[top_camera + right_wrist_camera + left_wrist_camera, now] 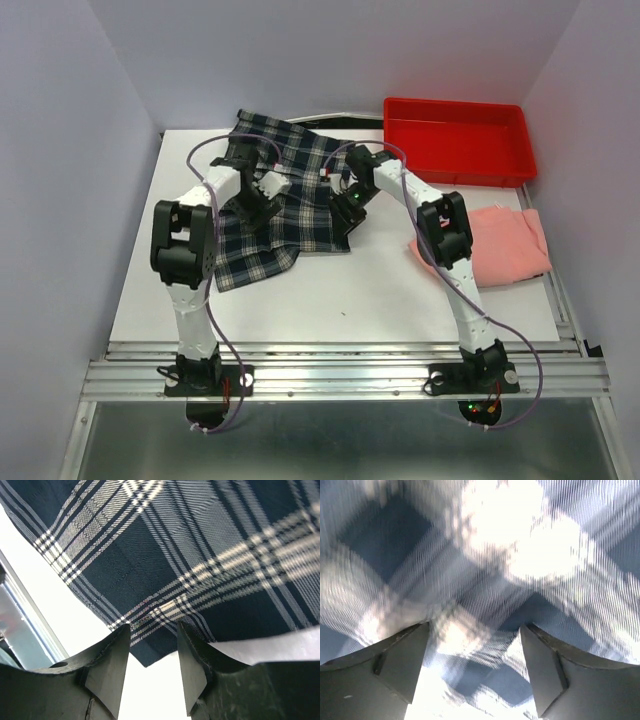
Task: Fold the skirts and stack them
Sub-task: Flatten the skirt out
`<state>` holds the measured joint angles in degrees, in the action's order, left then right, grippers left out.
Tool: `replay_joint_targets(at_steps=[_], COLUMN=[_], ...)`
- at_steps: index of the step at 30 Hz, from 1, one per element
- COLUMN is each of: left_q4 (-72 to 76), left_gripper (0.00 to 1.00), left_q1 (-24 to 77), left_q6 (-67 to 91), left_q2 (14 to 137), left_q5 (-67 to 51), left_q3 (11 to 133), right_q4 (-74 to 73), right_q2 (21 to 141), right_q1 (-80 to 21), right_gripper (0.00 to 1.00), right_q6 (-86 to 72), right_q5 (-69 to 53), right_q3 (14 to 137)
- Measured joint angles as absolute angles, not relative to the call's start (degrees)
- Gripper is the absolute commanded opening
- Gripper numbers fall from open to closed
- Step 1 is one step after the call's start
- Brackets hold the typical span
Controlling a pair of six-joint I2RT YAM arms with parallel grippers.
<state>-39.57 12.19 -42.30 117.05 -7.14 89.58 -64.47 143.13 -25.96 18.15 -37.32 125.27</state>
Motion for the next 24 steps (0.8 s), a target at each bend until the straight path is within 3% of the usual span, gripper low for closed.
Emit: replay_joint_targets(at_steps=[3, 8, 12, 24], left_q4=[-40.38, -42.44, -42.13, -39.31], left_gripper=[0.98, 0.98, 0.98, 0.98], left_q1=[10.7, 11.27, 11.62, 11.49], left_q6=[-45.23, -51.35, -55.75, -61.04], left_q2=[110.89, 92.14, 84.25, 94.11], left_q5=[-8.97, -12.53, -12.88, -11.07], left_q3=[86.59, 78.54, 73.54, 65.32], right_q4=[-64.38, -62.74, -61.71, -61.76], right_q2=[143.02, 141.43, 140.33, 140.33], right_q1=[-25.96, -25.96, -25.96, -27.57], right_gripper=[0.54, 0.56, 0.56, 0.54], right_q6=[18.0, 18.02, 18.37, 20.01], right_q5=[-37.08, -35.33, -33.78, -32.53], right_q3=[125.6, 125.08, 125.08, 125.21])
